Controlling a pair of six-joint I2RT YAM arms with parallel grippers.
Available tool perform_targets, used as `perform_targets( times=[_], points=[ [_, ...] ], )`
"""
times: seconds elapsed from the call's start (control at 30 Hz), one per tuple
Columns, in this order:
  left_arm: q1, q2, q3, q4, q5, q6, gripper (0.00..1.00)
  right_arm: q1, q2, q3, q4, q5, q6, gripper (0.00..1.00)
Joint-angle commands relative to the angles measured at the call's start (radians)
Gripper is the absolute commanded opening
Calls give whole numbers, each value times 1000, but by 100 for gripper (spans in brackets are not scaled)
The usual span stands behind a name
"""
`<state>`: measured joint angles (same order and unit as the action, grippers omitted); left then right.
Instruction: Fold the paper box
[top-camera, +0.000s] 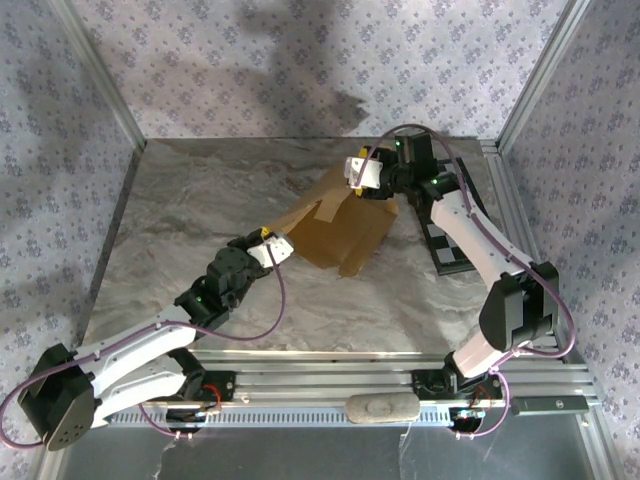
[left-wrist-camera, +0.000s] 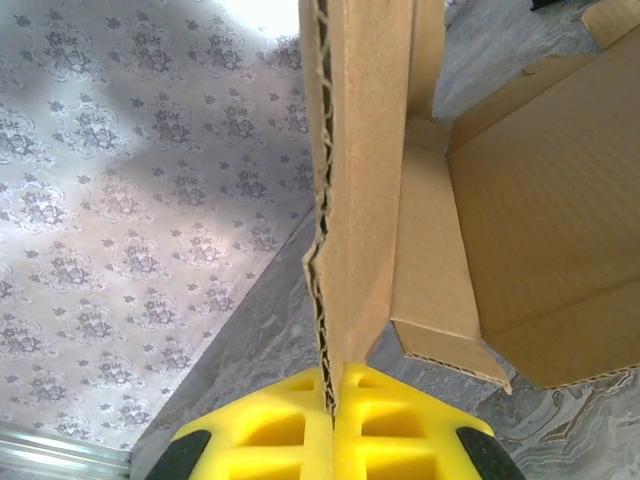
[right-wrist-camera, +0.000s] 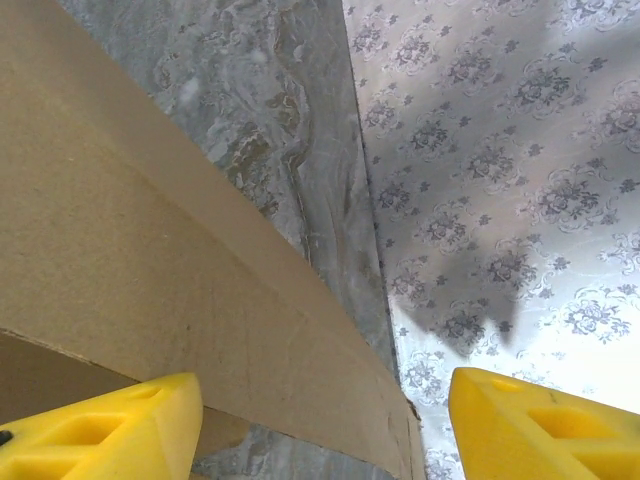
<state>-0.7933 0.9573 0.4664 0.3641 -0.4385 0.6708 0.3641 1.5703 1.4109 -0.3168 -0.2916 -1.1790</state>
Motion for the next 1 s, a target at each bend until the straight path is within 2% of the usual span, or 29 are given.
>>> perform_targets(
  times=[0.0,0.07,0.2,0.3,0.37,0.5,0.63,0.7,0.73,0.87,0.97],
  points=[
    [-6,-7,13,68,-7,9,0,-9,-67,-58,13,13,-10,72],
    [-6,-6,11,69,-3,4,0,-22,-116,-104,45,2,14,76],
    [-7,-2,15,65,0,3,0,-42,-160,-140,-5,-8,-12,83],
    [-6,-2,19,55,13,2,0,-52,-155,-189,82,3,-14,85],
    [-7,-7,17,56,20,1,0,-51,-120,-181,132,29,-16,85],
    [-7,-19,15,53,12,4,0,-55,-37,-86,72,7,-23,85],
    [-8,-20,15,54,10,7,0,-53,42,-16,36,-6,-21,79],
    [-8,-21,14,56,10,6,0,-47,73,6,38,-6,-21,72],
    [-7,-23,12,61,10,6,0,-42,85,11,44,5,-21,65],
    [-7,-29,5,74,6,3,0,-17,104,14,48,36,-18,35],
    [-7,-38,7,82,0,-29,0,9,96,58,-36,49,13,5]
  ],
)
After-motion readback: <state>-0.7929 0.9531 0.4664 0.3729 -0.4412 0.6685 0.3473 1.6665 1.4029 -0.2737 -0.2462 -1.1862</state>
